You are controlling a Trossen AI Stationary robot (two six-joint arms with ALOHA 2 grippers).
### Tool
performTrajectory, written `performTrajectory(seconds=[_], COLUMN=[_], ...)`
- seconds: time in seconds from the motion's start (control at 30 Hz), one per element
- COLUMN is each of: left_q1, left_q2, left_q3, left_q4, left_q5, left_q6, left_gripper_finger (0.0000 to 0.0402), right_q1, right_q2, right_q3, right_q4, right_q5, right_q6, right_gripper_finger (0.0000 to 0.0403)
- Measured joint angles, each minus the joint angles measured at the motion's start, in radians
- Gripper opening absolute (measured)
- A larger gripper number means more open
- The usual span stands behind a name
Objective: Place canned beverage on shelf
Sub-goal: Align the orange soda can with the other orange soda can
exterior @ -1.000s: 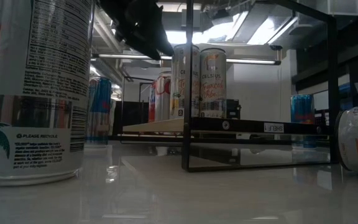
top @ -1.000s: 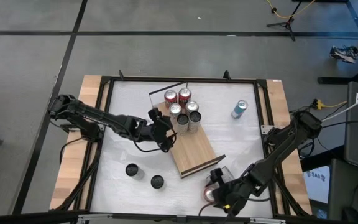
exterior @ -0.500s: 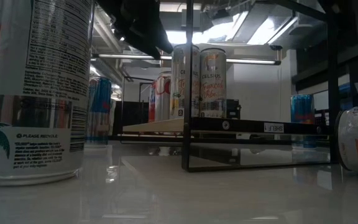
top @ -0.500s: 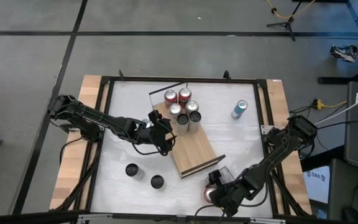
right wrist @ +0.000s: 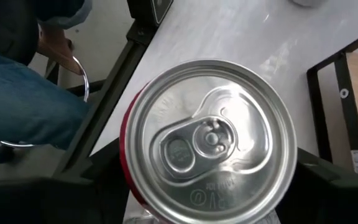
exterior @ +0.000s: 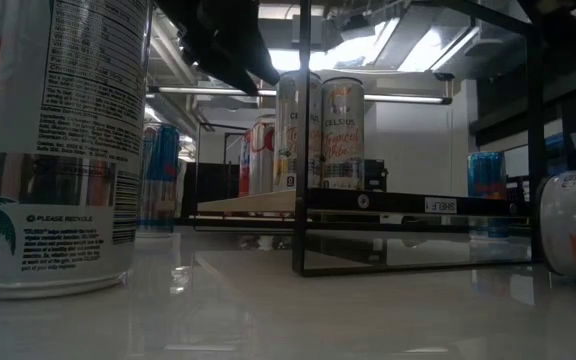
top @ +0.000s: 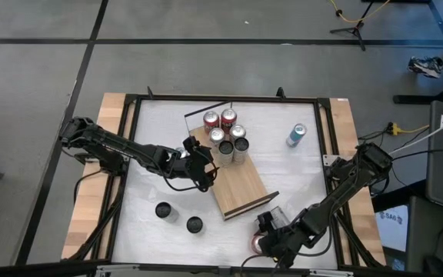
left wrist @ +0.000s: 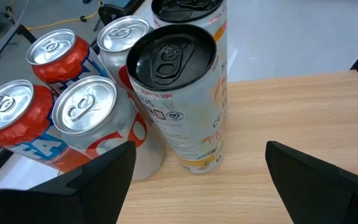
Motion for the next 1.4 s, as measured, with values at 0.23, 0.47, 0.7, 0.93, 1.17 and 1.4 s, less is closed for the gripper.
performTrajectory(seconds=[0.23, 0.47, 0.7, 0.93, 1.17, 1.4], left_q1=[0.0, 0.0, 0.0, 0.0, 0.0, 0.0], left_q2=[0.0, 0.0, 0.0, 0.0, 0.0, 0.0], left_q3=[0.0, 0.0, 0.0, 0.0, 0.0, 0.0], left_q4=[0.002, 0.002, 0.002, 0.003, 0.004, 0.004], left_q5=[0.0, 0.0, -0.007, -0.015, -0.015, -0.015], left_q6=[0.0, -0.005, -0.004, -0.004, -0.005, -0.005], left_gripper_finger=[0.0352, 0.0352, 0.0352, 0.0352, 0.0352, 0.0352], right_q1=[0.0, 0.0, -0.001, -0.027, -0.104, -0.244], right_q2=[0.0, 0.0, 0.0, -0.002, -0.002, -0.002], right_q3=[0.019, 0.127, 0.343, 0.589, 0.78, 0.85], right_q4=[-0.01, -0.089, -0.252, -0.424, -0.582, -0.729], right_q5=[-0.008, -0.004, -0.005, 0.028, 0.082, 0.091], right_q6=[0.041, 0.042, 0.043, 0.043, 0.043, 0.043], right_gripper_finger=[0.0296, 0.0288, 0.029, 0.0294, 0.0292, 0.0295])
